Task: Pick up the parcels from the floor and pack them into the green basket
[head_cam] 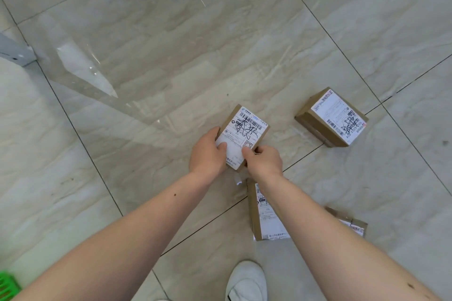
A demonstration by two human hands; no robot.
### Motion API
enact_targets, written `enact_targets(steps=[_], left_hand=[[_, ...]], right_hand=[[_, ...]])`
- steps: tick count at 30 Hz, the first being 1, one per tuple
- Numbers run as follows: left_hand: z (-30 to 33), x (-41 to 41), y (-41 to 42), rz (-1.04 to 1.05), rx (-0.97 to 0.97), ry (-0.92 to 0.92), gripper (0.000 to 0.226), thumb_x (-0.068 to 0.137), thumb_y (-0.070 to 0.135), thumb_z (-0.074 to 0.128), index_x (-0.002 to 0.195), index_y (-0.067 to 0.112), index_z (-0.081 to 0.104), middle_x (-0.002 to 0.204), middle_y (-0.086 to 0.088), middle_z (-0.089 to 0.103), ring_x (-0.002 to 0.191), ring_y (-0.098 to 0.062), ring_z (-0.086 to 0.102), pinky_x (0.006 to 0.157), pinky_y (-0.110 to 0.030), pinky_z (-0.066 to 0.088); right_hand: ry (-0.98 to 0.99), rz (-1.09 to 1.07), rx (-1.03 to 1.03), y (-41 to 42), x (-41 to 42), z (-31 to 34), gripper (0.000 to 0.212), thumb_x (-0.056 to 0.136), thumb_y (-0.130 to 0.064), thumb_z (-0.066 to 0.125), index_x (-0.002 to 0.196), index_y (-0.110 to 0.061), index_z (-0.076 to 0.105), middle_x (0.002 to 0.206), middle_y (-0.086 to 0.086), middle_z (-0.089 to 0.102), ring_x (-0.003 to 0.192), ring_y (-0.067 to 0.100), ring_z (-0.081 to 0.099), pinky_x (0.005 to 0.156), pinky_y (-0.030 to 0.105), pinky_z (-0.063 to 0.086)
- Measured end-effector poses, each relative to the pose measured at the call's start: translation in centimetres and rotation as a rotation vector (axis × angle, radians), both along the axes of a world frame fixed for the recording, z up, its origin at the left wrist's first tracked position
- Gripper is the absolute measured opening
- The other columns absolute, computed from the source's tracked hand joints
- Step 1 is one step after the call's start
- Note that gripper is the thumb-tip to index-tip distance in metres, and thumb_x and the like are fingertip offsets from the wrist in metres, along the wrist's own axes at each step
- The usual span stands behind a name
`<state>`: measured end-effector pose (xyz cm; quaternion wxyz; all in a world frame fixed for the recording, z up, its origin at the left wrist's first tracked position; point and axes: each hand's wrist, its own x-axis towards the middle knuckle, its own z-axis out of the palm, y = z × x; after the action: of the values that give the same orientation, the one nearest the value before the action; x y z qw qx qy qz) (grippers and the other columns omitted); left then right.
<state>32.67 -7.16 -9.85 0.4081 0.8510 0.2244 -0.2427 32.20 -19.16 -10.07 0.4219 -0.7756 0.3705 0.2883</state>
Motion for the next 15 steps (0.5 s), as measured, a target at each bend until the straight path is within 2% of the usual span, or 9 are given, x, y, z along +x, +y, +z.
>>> enact_targets(steps=[3, 6, 10, 15], left_hand=[[4.3, -1.2, 0.6, 0.078, -0.023, -0.004, 0.029, 0.089, 0.006, 0.049, 0.113, 0.016, 0.062, 0.107, 0.002, 0.068, 0.094, -0.021, 0.062, 0.082, -0.033, 0.049], [9.3, -2.6, 1.8, 0.152, -0.047, 0.013, 0.033, 0.088, 0.007, 0.05, 0.114, 0.021, 0.065, 0.104, 0.007, 0.069, 0.093, -0.022, 0.067, 0.082, -0.034, 0.053], [17.0, -4.5, 3.4, 0.239, -0.118, 0.043, 0.044, 0.079, 0.018, 0.051, 0.12, 0.028, 0.064, 0.115, 0.008, 0.07, 0.1, -0.021, 0.068, 0.091, -0.042, 0.054], [27.4, -5.9, 6.0, 0.327, -0.116, 0.063, 0.06, 0.088, 0.017, 0.054, 0.146, 0.021, 0.04, 0.138, 0.001, 0.055, 0.119, -0.021, 0.058, 0.104, -0.044, 0.046]], right_hand=[[-0.013, 0.006, 0.004, 0.6, -0.6, 4.1, 0.024, 0.089, -0.033, 0.059, 0.097, -0.015, 0.072, 0.096, 0.002, 0.074, 0.092, 0.024, 0.067, 0.066, 0.028, 0.047], [-0.026, -0.004, 0.025, 1.4, -1.5, 9.4, 0.021, 0.089, -0.032, 0.061, 0.096, -0.016, 0.073, 0.095, 0.002, 0.074, 0.094, 0.025, 0.068, 0.085, 0.037, 0.055], [-0.027, 0.008, 0.027, 2.4, -2.9, 17.4, 0.016, 0.087, -0.032, 0.063, 0.089, -0.018, 0.072, 0.094, 0.002, 0.075, 0.092, 0.024, 0.068, 0.086, 0.038, 0.054], [-0.081, 0.067, 0.06, 4.9, -3.3, 27.3, 0.018, 0.086, -0.033, 0.065, 0.089, -0.019, 0.074, 0.091, -0.002, 0.076, 0.089, 0.021, 0.069, 0.082, 0.034, 0.054]])
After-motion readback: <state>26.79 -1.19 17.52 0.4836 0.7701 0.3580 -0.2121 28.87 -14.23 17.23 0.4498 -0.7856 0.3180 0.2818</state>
